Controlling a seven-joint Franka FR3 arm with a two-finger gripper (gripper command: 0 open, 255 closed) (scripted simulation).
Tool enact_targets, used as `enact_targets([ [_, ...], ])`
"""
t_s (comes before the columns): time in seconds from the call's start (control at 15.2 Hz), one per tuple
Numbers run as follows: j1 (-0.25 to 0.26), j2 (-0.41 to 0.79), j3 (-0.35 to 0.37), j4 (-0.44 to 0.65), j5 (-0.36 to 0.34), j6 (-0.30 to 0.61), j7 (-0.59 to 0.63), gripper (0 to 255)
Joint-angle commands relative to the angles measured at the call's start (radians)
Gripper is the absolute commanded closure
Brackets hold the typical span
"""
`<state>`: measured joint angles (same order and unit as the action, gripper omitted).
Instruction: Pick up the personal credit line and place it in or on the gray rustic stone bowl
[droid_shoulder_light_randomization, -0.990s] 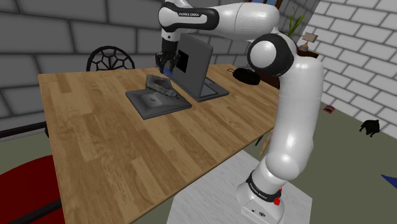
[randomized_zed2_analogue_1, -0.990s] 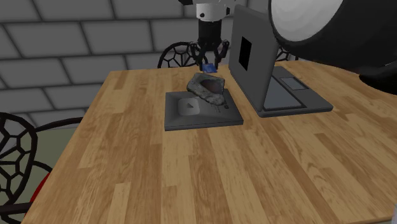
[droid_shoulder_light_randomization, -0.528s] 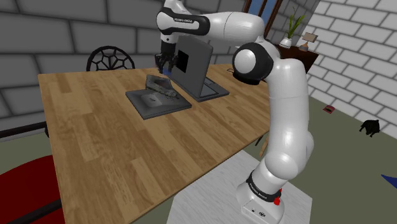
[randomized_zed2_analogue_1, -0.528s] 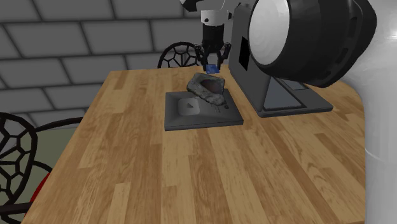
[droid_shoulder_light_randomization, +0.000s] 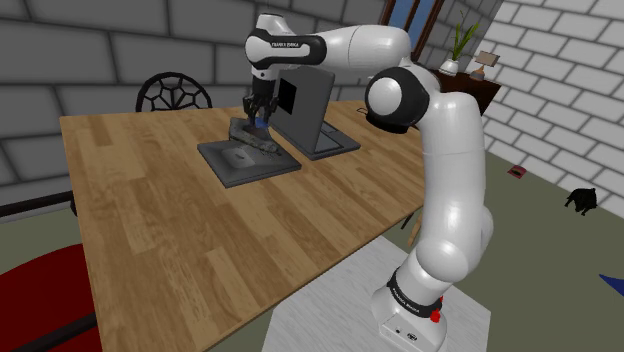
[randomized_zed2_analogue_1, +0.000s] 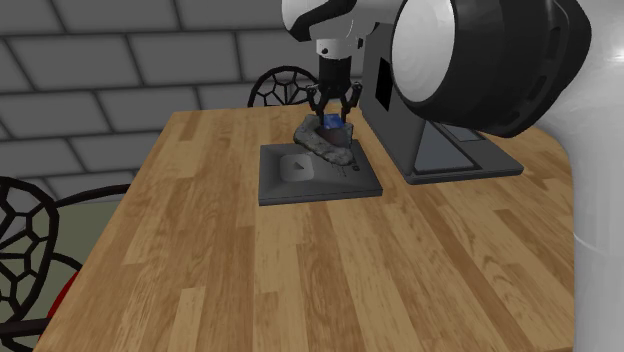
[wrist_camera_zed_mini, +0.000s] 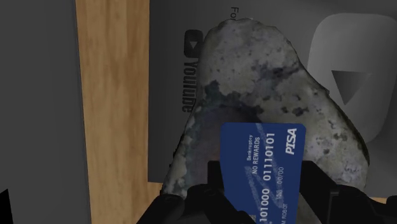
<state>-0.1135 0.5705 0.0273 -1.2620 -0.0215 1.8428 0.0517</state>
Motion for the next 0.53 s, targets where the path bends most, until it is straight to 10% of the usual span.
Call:
enact_targets([
  [0.0,0.000,0.001,0.000,-0.004,0.000,0.006,0.000,255],
  [0.33,0.000,0.001,0.000,-0.004,0.000,0.006,0.000,255],
  [0.4,0.000,0.001,0.000,-0.004,0.000,0.006,0.000,0],
  [0.46,0.000,0.001,0.000,-0.004,0.000,0.006,0.000,0],
])
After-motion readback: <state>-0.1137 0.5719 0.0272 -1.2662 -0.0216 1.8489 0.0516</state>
